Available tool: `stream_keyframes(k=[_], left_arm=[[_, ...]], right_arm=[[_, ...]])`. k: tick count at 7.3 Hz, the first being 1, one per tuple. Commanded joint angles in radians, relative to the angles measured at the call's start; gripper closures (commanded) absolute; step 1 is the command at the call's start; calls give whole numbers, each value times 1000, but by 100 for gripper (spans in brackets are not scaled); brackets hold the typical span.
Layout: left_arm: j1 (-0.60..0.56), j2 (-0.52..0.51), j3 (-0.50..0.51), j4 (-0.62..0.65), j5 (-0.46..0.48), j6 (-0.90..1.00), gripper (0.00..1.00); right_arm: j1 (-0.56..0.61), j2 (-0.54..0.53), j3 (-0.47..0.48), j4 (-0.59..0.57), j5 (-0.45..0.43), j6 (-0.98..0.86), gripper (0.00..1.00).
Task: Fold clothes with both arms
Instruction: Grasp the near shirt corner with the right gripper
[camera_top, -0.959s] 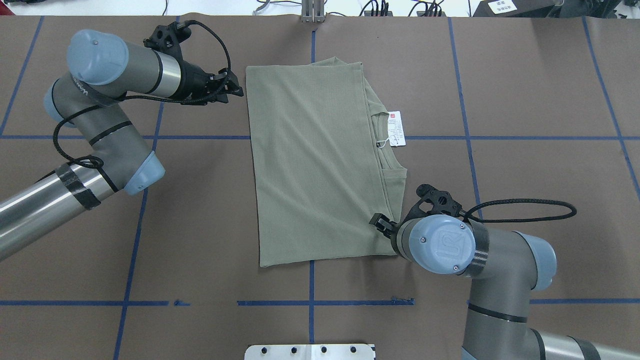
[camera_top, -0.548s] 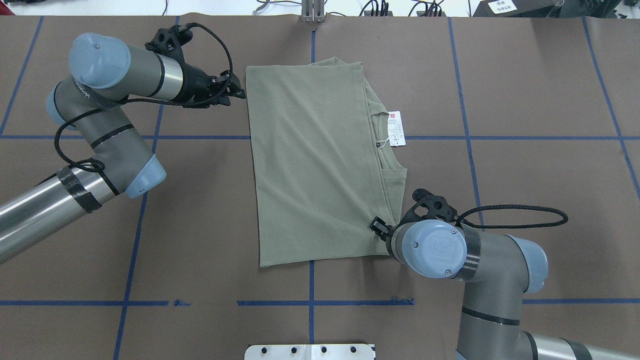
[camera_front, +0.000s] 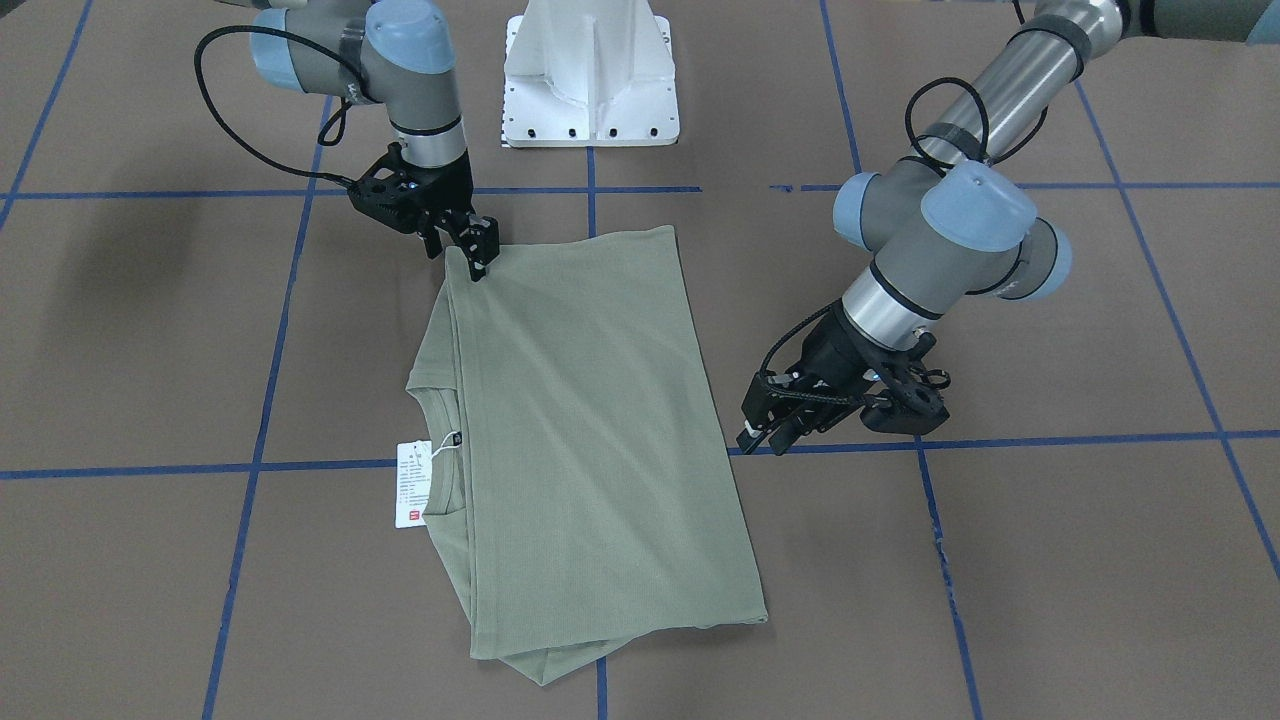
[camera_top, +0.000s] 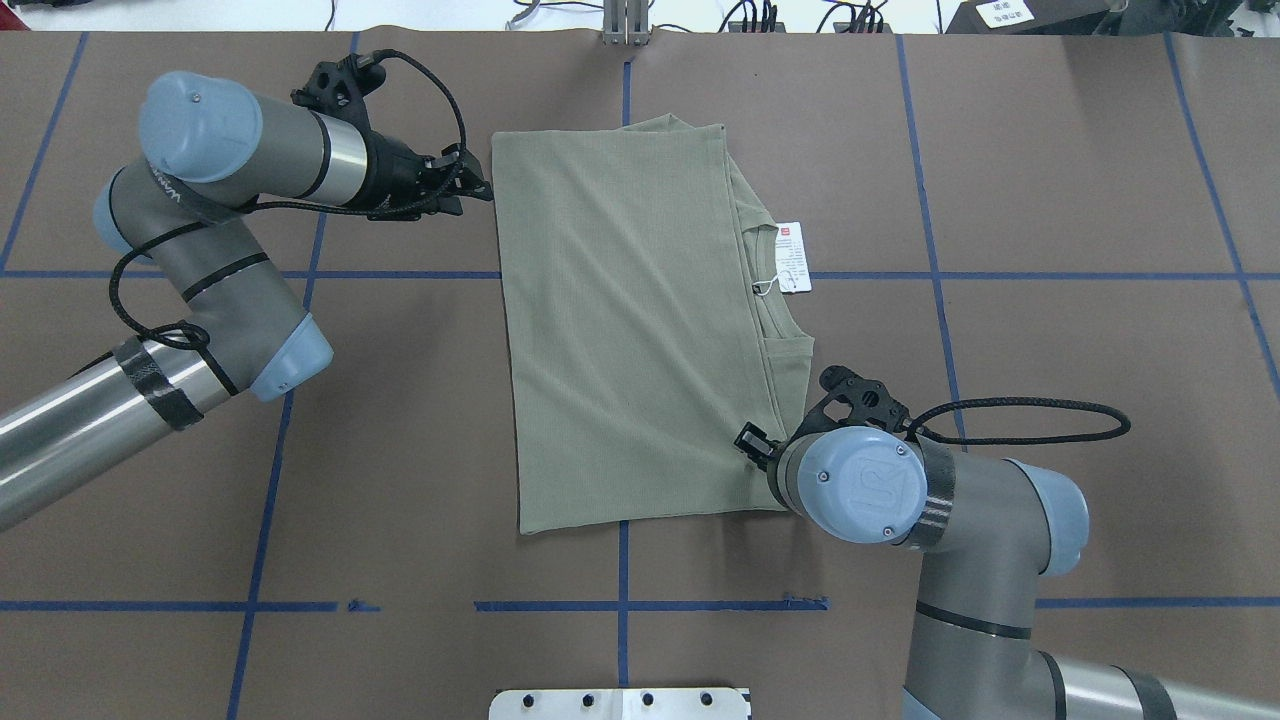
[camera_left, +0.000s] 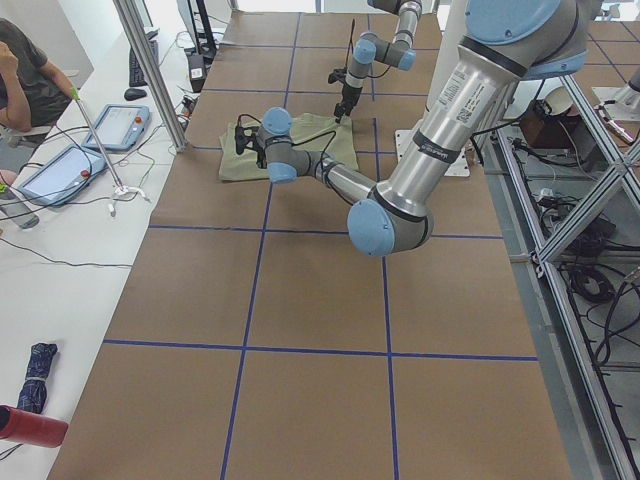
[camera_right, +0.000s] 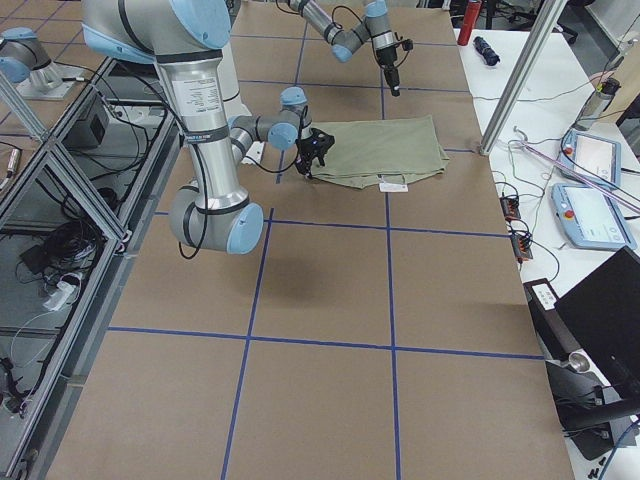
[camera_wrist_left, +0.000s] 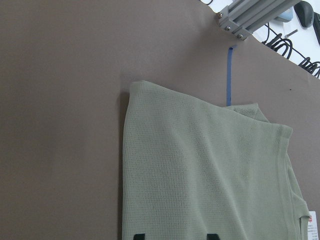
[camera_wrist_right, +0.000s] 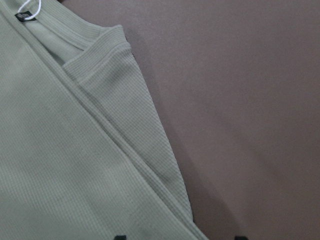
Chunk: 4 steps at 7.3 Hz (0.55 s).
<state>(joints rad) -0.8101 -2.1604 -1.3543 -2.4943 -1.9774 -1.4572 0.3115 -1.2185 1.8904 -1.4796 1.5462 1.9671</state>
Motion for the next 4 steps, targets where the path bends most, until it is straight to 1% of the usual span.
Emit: stream_keyframes(k=[1, 3, 4], left_arm=[[0, 2, -2, 0, 0, 0, 49], [0, 2, 0, 0, 0, 0, 49], [0, 2, 0, 0, 0, 0, 49]], right_arm=[[3, 4, -11, -1, 0, -7, 23], [9, 8, -19, -1, 0, -24, 23], [9, 13, -20, -4, 2, -24, 32]])
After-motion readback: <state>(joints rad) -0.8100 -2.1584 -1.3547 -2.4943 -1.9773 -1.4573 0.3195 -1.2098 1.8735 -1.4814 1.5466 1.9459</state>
